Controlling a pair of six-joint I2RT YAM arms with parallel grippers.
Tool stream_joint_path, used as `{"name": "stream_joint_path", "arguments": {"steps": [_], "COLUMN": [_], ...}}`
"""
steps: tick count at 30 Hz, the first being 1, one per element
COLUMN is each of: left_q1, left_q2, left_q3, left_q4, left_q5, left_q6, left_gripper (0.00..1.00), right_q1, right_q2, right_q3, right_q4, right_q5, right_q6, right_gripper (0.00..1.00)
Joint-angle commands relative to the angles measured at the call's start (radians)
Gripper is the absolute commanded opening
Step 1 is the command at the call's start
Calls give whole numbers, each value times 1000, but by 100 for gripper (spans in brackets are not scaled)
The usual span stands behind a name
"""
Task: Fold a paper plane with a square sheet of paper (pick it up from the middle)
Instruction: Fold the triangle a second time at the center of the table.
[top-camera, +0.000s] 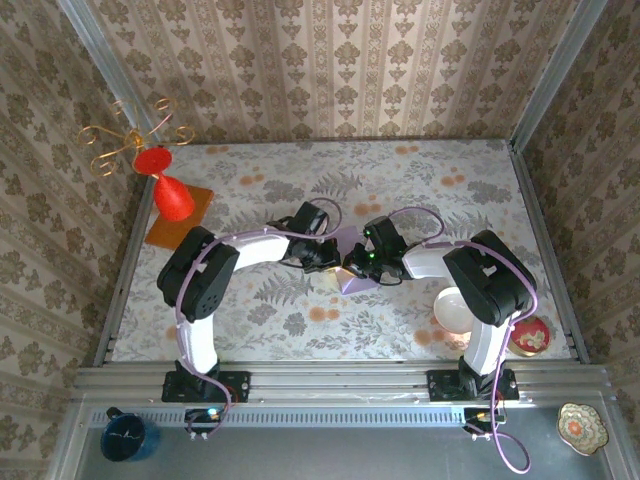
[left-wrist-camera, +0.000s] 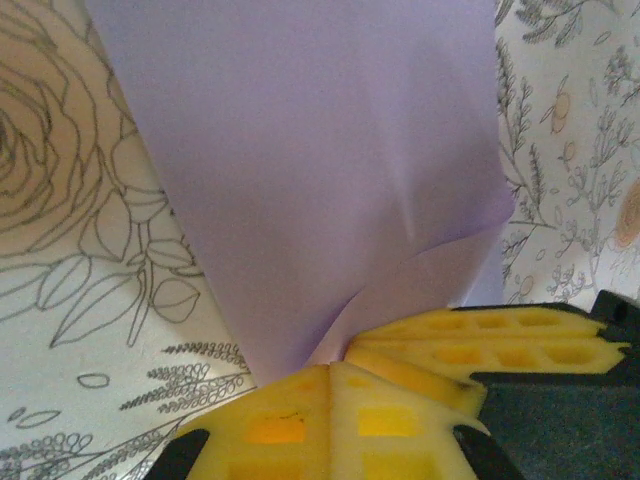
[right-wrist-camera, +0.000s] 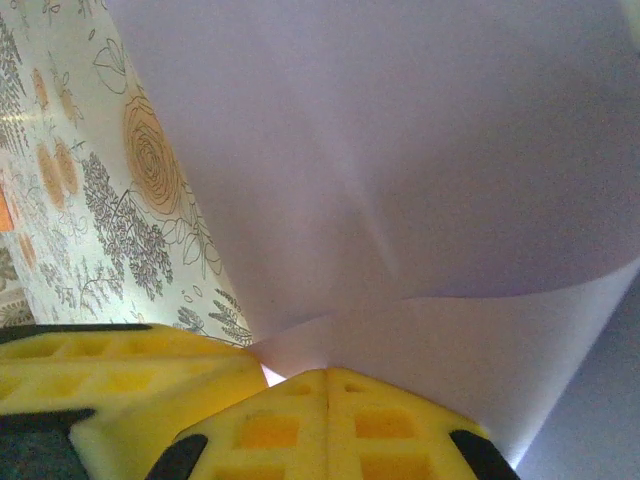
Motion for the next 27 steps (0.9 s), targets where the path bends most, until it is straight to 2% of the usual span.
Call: {"name": "stream_joint_path", "arguments": {"steps": [1, 13, 17, 22, 27], "left_q1": [-11, -9, -5, 4, 6], "left_q2": [21, 65, 55, 44, 47], "left_q3": [40, 70, 8, -20, 4], "left_q4": [-35, -86, -88, -98, -112], "left_q5": [-4, -70, -90, -89, -85], "left_q6": [3, 9, 4, 21, 39], "left_gripper": [0, 0, 0, 0, 0], "right_q1": [0, -2, -21, -43, -61], "right_q2": [45, 34, -40, -142, -113], "right_q3": [-21, -39, -40, -5, 23], "right_q4": [-68, -28, -20, -77, -119], "right_q5": [24, 3, -34, -39, -59], "right_q6": [7, 24, 19, -92, -188], "right_gripper": [0, 0, 0, 0, 0]}}
